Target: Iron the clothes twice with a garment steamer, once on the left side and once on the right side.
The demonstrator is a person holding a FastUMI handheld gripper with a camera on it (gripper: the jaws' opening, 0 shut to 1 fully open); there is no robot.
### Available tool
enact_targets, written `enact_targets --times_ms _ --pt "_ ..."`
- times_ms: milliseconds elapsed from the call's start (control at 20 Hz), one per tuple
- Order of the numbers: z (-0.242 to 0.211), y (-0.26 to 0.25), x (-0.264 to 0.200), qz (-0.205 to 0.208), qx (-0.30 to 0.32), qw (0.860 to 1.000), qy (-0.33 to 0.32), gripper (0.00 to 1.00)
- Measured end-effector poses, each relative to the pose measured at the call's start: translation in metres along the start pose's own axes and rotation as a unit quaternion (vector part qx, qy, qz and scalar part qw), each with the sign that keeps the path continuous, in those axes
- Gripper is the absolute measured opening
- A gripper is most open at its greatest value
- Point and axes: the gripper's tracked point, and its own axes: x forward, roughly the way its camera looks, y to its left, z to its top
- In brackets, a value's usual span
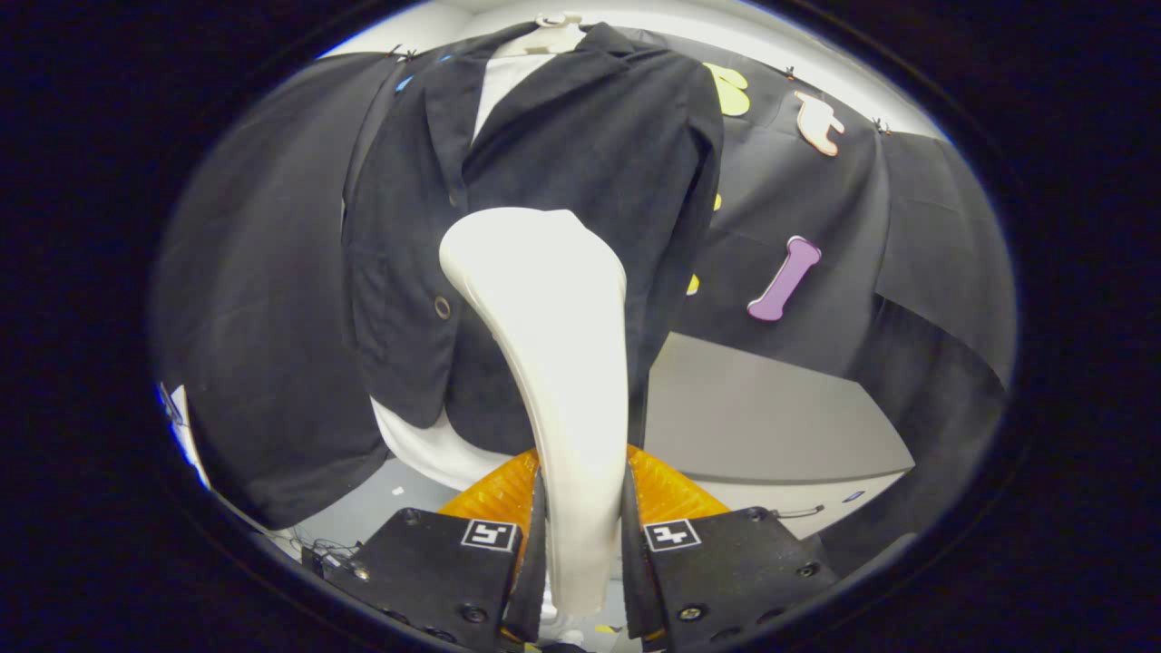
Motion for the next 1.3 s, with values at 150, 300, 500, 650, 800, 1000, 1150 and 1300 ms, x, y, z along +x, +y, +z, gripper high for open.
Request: enact_targets --times_ms 150,300,500,650,800,1000,1150,1300 --pt "0.042 0.004 -0.012 0.007 -0.002 0.999 -0.035 0.38" --pt "0.083 0.015 -0.017 0.015 -0.006 0.998 -0.068 0.38" --pt "0.136 0.035 -0.026 0.029 -0.008 0.994 -0.104 0.38" --pt "0.172 0.051 -0.029 0.037 -0.008 0.992 -0.124 0.38" --pt "0.203 0.065 -0.03 0.039 -0.006 0.99 -0.136 0.38" --pt "0.244 0.088 -0.034 0.032 -0.015 0.986 -0.164 0.38" --pt "0.27 0.112 -0.034 0.028 -0.029 0.982 -0.184 0.37" --pt "0.288 0.138 -0.028 0.027 -0.038 0.98 -0.191 0.38"
